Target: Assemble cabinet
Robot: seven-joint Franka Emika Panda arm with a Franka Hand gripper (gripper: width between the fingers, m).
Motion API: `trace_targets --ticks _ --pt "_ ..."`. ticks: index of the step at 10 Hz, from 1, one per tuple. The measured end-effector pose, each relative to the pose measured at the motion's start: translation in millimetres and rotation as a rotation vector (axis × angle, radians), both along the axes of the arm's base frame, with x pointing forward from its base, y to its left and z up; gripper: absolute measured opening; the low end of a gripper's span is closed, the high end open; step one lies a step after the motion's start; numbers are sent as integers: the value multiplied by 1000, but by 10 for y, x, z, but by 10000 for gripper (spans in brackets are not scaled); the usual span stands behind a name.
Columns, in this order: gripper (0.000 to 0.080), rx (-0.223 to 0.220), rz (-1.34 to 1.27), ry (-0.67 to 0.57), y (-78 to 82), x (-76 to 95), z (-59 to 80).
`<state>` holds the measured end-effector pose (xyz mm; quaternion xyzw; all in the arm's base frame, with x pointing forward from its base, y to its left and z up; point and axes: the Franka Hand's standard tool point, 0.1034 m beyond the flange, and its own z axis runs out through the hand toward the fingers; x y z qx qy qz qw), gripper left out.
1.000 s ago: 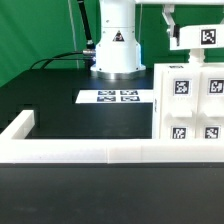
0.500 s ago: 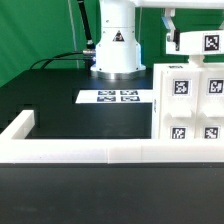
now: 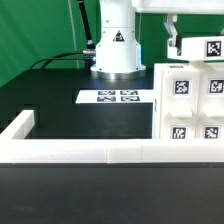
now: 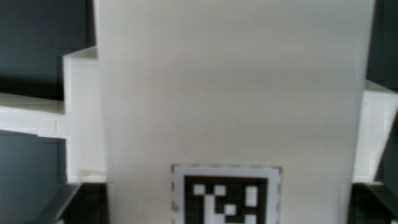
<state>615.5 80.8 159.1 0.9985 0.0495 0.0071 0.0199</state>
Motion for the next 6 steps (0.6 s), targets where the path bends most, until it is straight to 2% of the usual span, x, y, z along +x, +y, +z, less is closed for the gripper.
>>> trace_targets --ticks 6 --pt "561 1 5 -12 -8 24 4"
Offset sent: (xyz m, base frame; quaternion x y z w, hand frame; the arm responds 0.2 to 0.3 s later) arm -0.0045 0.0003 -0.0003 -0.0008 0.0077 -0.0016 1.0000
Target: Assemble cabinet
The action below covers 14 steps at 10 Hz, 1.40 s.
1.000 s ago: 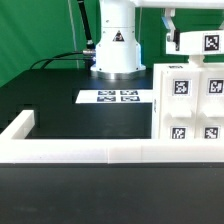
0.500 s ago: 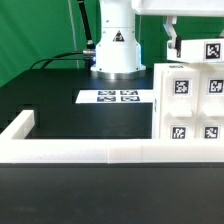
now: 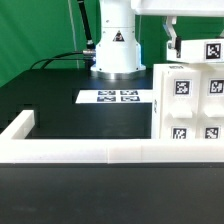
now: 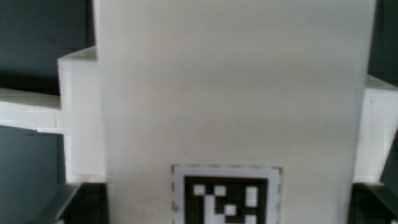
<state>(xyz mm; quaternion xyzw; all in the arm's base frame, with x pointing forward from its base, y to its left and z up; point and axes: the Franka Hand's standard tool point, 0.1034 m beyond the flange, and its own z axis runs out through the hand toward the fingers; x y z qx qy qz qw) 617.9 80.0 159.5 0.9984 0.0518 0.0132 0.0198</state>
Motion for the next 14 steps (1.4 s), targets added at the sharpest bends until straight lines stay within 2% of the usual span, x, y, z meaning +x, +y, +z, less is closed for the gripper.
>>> trace_targets --ticks 5,9,14 --pt "561 1 -24 -1 0 0 0" --pt "561 13 -295 -10 4 -2 -4" --pt "561 54 -773 -39 -6 16 -11"
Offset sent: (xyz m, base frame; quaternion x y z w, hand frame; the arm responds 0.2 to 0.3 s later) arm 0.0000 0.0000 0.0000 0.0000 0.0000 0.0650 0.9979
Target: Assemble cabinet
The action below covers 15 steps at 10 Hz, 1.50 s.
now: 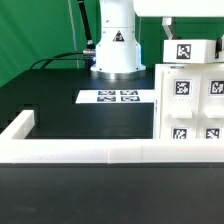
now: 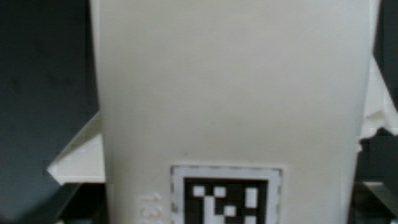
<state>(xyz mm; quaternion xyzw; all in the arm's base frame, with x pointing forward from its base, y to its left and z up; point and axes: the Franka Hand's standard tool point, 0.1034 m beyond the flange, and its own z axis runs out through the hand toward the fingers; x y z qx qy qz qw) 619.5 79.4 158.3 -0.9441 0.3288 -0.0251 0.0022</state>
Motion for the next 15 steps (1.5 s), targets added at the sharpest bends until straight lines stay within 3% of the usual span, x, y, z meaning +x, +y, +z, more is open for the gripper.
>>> trace_targets --ticks 13,15 --pt "561 96 -879 0 22 16 -8" --pt "561 151 -1128 -24 8 -12 -20"
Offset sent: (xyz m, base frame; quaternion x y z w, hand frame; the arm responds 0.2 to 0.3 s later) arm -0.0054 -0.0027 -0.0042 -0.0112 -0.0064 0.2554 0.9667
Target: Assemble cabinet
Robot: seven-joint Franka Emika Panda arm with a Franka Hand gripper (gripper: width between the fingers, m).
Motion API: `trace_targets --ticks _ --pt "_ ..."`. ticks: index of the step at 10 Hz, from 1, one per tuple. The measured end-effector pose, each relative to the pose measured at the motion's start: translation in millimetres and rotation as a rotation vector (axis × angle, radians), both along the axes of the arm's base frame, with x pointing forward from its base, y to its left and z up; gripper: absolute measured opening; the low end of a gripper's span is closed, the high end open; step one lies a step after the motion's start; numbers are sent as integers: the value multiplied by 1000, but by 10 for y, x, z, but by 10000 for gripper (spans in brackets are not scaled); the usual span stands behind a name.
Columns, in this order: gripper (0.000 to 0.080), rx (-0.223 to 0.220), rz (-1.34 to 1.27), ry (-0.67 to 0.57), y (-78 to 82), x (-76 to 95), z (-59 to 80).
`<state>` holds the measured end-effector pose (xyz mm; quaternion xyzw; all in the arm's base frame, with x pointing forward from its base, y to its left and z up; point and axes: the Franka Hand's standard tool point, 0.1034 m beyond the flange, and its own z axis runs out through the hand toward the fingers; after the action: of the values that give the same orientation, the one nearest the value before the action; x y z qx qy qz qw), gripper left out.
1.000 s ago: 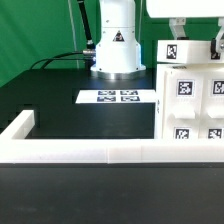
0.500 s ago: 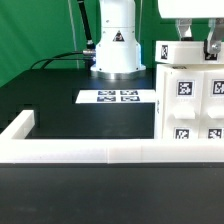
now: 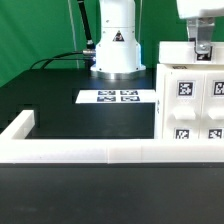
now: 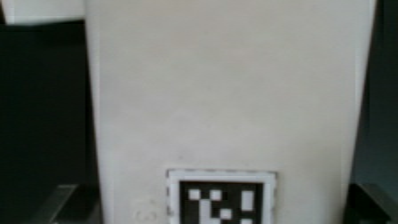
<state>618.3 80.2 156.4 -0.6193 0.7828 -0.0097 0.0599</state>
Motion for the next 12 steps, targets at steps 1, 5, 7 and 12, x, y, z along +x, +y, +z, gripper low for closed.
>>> trace_targets --ticks 1,5,7,12 --pt "561 16 -85 -7 4 -12 -5" --pt "561 70 -183 -8 29 -10 -2" --pt "740 96 -184 -7 94 -16 -8" --pt "797 149 -160 -60 145 55 330"
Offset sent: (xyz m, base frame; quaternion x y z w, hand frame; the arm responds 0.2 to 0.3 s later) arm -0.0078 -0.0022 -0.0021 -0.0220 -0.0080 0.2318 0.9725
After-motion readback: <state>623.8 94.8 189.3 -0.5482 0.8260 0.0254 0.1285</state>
